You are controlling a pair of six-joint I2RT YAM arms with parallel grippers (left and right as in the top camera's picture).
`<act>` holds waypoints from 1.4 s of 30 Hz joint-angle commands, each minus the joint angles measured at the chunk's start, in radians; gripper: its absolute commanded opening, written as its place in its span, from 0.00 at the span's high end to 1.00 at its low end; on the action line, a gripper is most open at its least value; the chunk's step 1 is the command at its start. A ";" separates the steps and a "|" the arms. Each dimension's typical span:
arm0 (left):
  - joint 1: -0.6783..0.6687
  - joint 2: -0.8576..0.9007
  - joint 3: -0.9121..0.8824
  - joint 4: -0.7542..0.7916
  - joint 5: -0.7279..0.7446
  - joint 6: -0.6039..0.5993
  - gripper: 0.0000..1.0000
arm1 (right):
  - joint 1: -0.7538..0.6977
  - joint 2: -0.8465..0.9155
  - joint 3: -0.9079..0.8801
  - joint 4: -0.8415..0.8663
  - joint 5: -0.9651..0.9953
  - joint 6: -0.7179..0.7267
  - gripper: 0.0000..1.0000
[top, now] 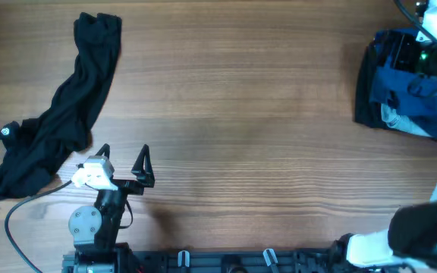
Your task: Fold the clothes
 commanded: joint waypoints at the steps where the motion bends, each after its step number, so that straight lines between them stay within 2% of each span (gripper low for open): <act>1: -0.001 -0.011 -0.006 -0.002 -0.014 -0.005 0.00 | 0.068 -0.165 0.003 0.003 0.012 0.008 0.00; 5: -0.001 -0.011 -0.006 -0.002 -0.014 -0.005 0.00 | 0.171 -0.299 -0.009 0.014 0.085 -0.046 0.00; 7: -0.001 -0.011 -0.006 -0.002 -0.014 -0.005 0.00 | 0.212 -0.370 -0.067 0.080 0.084 -0.044 0.00; 9: -0.001 -0.011 -0.006 -0.002 -0.014 -0.005 0.00 | 0.253 -0.465 -0.211 0.259 0.082 -0.030 0.00; 11: -0.001 -0.011 -0.006 -0.002 -0.014 -0.005 0.00 | 0.277 -0.593 -0.445 0.528 0.033 -0.030 0.00; 12: -0.001 -0.011 -0.006 -0.002 -0.014 -0.005 0.00 | 0.277 -0.681 -0.616 0.709 -0.030 -0.030 0.00; 14: -0.001 -0.011 -0.006 -0.002 -0.014 -0.005 0.00 | 0.277 -0.776 -0.816 0.902 -0.085 -0.016 0.00; 17: -0.001 -0.011 -0.006 -0.002 -0.014 -0.005 0.00 | 0.277 -0.897 -1.043 1.068 -0.089 0.088 0.00; 22: -0.001 -0.011 -0.006 -0.002 -0.014 -0.005 0.00 | 0.277 -1.132 -1.321 1.115 -0.057 0.158 0.00; 28: -0.001 -0.011 -0.006 -0.002 -0.014 -0.005 0.00 | 0.277 -1.324 -1.504 1.114 0.029 0.234 0.00; 37: -0.001 -0.011 -0.006 -0.002 -0.014 -0.005 0.00 | 0.277 -1.416 -1.641 1.118 0.110 0.258 0.00; 42: -0.001 -0.011 -0.006 -0.002 -0.014 -0.005 0.00 | 0.277 -1.457 -1.685 1.068 0.103 0.333 0.00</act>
